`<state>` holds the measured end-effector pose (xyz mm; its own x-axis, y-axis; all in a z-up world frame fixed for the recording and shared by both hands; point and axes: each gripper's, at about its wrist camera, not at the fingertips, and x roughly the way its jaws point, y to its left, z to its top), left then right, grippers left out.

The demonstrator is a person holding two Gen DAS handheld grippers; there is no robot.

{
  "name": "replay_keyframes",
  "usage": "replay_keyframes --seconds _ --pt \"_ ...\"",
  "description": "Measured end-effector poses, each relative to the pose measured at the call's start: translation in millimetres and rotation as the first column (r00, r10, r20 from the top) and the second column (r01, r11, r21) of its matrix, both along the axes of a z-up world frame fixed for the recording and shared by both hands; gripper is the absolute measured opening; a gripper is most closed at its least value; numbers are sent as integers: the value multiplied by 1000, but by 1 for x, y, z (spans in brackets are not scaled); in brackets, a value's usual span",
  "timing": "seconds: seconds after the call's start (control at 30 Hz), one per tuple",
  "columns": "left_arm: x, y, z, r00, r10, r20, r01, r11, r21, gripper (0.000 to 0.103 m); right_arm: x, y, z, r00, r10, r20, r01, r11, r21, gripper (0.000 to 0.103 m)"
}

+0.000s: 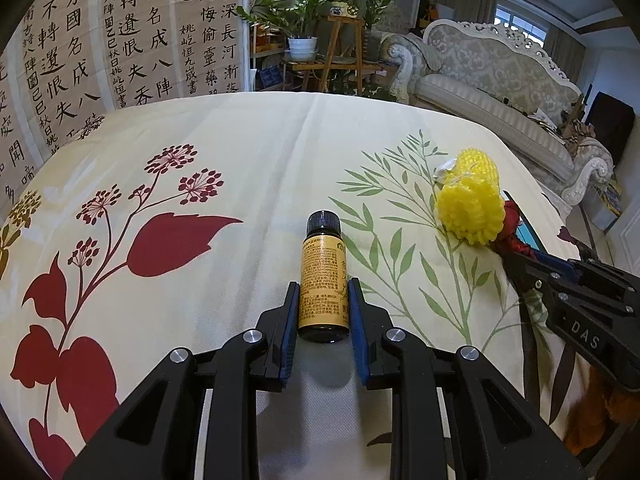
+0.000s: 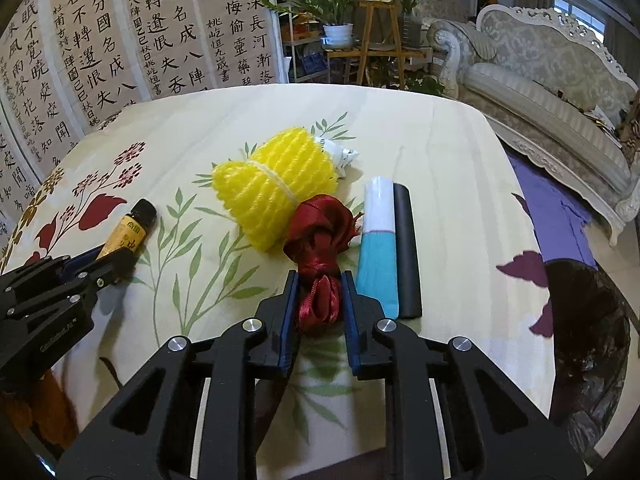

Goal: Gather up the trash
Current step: 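Grasp the red cloth with the right gripper while the left holds the amber bottle, then carry the amber bottle and red cloth in both grippers over the bin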

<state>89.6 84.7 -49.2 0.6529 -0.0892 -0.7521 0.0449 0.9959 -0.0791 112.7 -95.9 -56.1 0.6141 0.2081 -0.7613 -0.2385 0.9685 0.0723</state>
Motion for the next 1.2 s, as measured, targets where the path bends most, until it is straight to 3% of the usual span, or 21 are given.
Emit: replay_keyframes --seconds 0.33,0.47,0.73,0.97,1.2 --pt "-13 -8 2 999 -37 19 37 999 12 25 -23 -2 -1 1000 -16 0 16 1000 13 20" --pt "-26 -14 7 996 -64 68 61 997 37 25 -37 -4 -1 1000 -23 5 23 1000 18 20" --pt "-40 -28 9 992 -104 67 105 995 2 25 -65 -20 6 997 -66 34 65 998 24 20" --pt "-58 -65 18 977 -185 105 189 981 -30 25 -88 -60 17 986 -153 66 150 988 43 20" --pt "-60 -117 29 947 -291 137 299 953 -38 25 -103 -117 29 952 -287 110 283 958 46 20"
